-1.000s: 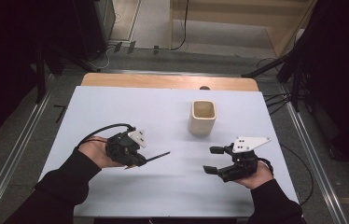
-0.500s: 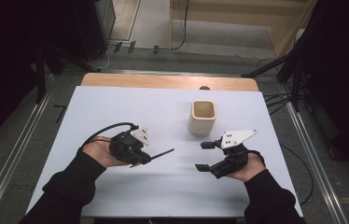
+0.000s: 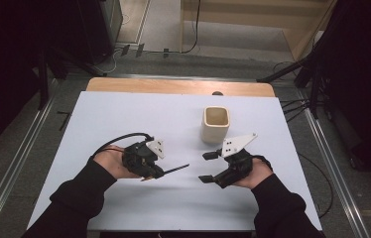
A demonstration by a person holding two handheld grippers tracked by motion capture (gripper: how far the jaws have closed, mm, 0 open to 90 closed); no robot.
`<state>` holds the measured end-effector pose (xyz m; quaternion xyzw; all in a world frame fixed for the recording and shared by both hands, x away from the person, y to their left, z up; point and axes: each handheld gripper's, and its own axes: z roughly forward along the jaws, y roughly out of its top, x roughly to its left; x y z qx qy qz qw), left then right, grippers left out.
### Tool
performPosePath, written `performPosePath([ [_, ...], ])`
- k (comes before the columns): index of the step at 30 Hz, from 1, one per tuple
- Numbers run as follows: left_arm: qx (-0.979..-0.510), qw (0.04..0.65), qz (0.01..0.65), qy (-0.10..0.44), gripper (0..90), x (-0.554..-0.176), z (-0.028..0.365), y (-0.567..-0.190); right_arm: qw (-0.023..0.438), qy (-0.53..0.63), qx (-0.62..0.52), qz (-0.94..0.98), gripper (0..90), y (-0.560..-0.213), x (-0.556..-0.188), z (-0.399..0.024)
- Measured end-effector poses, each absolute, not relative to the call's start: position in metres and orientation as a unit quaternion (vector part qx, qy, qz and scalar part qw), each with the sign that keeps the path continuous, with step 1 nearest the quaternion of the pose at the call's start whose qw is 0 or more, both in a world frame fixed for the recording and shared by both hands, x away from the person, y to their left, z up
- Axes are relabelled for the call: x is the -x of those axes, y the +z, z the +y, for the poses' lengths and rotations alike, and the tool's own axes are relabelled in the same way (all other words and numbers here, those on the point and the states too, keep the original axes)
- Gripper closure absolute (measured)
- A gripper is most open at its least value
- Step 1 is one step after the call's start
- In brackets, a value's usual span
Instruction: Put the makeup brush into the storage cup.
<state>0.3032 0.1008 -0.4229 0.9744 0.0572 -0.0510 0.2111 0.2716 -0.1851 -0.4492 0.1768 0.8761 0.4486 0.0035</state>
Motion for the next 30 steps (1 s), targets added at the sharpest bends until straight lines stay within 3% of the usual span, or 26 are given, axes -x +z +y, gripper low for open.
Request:
performPosePath([
  [23, -0.985, 0.168, -0.002, -0.049, 84.3, -0.293, 0.078, -0.422, -0.034, 0.408, -0.139, 0.902, 31.8, -0.455, -0.279, -0.148],
  [30, -0.985, 0.167, -0.005, -0.049, 84.3, -0.294, 0.076, -0.421, -0.039, 0.395, -0.138, 0.907, 39.7, -0.459, -0.278, -0.139],
])
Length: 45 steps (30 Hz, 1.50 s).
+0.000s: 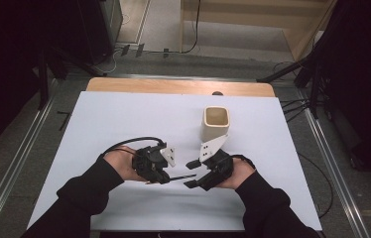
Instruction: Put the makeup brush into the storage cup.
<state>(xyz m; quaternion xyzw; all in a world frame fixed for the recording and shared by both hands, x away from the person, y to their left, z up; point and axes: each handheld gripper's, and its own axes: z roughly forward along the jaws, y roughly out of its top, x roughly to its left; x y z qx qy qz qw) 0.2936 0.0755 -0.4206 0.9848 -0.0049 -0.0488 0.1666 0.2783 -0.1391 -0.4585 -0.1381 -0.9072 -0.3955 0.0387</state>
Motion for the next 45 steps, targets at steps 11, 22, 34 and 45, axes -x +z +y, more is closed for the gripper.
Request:
performPosePath([
  [11, -0.985, 0.165, -0.014, -0.048, 84.3, -0.290, 0.069, -0.421, 0.053, -0.388, 0.126, -0.911, 61.8, -0.462, -0.279, -0.128],
  [22, -0.985, 0.161, -0.023, -0.051, 84.3, -0.288, 0.067, -0.422, 0.075, -0.381, 0.108, -0.915, 84.1, -0.465, -0.277, -0.125],
  [34, -0.973, 0.223, 0.030, -0.048, 51.0, -0.300, 0.081, -0.414, 0.072, -0.385, 0.117, -0.913, 84.9, -0.461, -0.276, -0.129],
  [45, -0.961, 0.261, 0.085, -0.039, 36.8, -0.303, 0.107, -0.416, 0.065, -0.385, 0.145, -0.909, 84.9, -0.460, -0.271, -0.136],
])
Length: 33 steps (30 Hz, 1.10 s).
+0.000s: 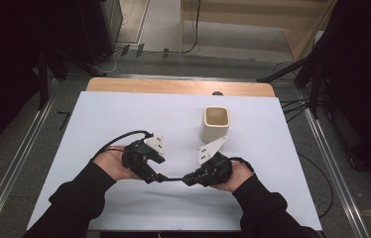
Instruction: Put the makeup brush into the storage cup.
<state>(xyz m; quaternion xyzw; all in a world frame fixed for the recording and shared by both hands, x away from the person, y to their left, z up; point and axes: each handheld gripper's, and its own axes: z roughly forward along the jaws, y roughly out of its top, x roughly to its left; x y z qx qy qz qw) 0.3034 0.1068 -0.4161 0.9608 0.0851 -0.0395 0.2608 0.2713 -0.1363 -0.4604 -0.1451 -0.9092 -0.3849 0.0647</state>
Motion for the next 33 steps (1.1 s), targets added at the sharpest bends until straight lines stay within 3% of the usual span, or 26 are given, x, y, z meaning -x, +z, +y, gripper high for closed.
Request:
performPosePath([
  [18, -0.952, 0.280, 0.120, -0.034, 36.2, -0.305, 0.129, -0.420, 0.038, -0.389, 0.256, -0.884, 84.9, -0.467, -0.255, -0.145],
  [33, -0.944, 0.295, 0.139, -0.039, 33.4, -0.305, 0.136, -0.422, -0.036, -0.409, 0.307, -0.859, 84.8, -0.464, -0.224, -0.147],
])
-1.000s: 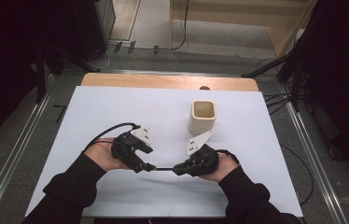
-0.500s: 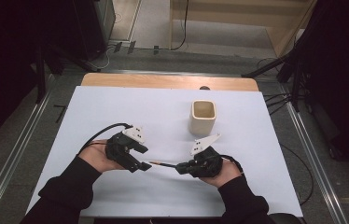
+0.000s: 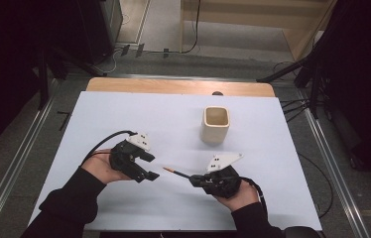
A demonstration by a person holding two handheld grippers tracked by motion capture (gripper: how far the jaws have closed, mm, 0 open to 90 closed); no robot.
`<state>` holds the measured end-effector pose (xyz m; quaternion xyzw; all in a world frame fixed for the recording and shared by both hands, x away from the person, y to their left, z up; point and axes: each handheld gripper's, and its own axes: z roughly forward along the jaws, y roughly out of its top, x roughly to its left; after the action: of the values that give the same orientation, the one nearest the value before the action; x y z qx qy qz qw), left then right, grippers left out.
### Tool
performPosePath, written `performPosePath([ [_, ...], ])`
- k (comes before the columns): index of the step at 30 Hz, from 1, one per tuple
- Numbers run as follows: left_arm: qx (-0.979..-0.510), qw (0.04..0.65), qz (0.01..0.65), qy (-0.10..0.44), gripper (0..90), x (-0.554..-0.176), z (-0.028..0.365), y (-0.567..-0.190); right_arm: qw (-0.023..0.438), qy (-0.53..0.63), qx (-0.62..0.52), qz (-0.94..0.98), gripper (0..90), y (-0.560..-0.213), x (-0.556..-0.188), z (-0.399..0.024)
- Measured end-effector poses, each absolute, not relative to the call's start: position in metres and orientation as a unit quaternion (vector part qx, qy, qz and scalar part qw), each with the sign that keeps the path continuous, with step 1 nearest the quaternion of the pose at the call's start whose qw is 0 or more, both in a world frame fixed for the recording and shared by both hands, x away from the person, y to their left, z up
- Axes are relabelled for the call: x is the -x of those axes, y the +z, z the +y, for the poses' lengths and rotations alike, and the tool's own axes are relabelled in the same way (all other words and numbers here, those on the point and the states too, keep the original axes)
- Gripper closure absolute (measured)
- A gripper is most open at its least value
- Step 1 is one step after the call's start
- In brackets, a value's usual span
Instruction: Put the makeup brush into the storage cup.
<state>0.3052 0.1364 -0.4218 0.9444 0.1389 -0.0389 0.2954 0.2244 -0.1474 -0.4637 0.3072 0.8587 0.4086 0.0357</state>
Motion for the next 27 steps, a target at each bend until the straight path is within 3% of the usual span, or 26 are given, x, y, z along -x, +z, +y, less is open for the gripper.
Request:
performPosePath([
  [7, -0.940, 0.305, 0.151, -0.035, 29.1, -0.302, 0.139, -0.424, 0.058, 0.419, -0.329, 0.844, 84.8, -0.468, -0.212, -0.148],
  [27, -0.901, 0.368, 0.226, -0.043, 28.3, -0.294, 0.150, -0.432, 0.109, 0.484, -0.403, 0.769, 84.7, -0.494, -0.188, -0.139],
])
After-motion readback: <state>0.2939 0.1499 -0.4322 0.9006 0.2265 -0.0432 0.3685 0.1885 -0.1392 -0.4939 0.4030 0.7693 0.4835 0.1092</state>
